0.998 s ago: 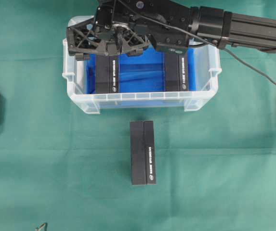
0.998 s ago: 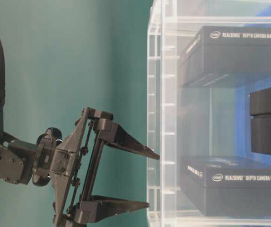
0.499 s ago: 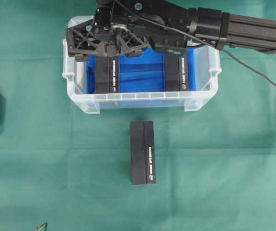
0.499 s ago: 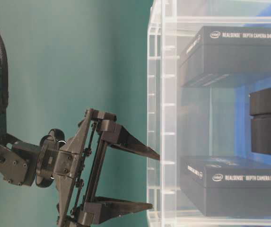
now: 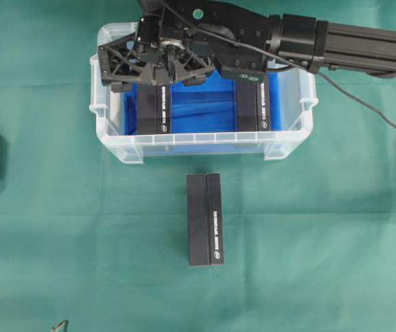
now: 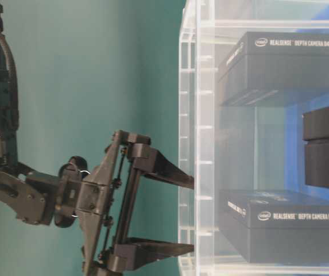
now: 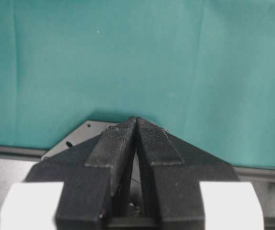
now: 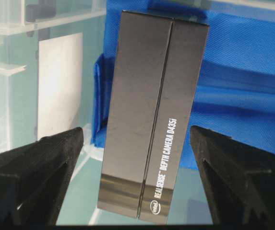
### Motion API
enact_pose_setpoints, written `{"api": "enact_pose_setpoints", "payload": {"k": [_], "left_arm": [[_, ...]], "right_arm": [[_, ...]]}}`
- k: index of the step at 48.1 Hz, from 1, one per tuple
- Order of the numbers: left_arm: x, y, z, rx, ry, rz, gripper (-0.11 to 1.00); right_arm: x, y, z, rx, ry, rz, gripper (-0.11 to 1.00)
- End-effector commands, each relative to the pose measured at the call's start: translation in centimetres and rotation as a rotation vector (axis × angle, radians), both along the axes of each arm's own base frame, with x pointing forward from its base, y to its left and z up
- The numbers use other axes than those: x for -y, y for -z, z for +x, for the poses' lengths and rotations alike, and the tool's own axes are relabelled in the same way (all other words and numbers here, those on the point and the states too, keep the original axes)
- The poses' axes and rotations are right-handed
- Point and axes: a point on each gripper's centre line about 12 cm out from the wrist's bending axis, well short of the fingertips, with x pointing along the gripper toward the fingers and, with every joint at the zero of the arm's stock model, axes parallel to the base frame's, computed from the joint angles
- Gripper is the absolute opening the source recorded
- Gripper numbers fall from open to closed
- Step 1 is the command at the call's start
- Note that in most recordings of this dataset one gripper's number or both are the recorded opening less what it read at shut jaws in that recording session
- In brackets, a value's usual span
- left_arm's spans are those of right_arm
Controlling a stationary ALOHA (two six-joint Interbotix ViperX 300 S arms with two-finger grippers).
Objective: Take the box out of the case with the right arm.
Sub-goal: 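Lower the right gripper around the left box, then close the right gripper on the left black box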
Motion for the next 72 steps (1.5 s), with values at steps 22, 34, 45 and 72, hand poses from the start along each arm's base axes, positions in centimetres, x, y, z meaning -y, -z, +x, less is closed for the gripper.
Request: {"api": "enact_pose_setpoints", "payload": {"k": [22, 34, 45, 72], "left_arm": [[0.0, -0.6, 0.3, 0.017, 0.002, 0.002, 0.0], [0.0, -0.6, 0.3, 0.016, 0.002, 0.002, 0.0], [0.1, -0.6, 0.3, 0.015, 0.003, 0.0, 0.0], [0.0, -0.7, 0.3, 0.019, 0.005, 0.003, 0.0]], "right_arm": [[0.4, 2.0, -0.1, 0.049, 0.001, -0.006, 0.93], [0.7, 3.9, 0.1, 0.042, 0.003, 0.0, 0.93], [0.7, 5.6, 0.5, 0.031, 0.003, 0.019, 0.93], [0.7, 5.9, 0.5, 0.02, 0.012, 0.033, 0.92]]}}
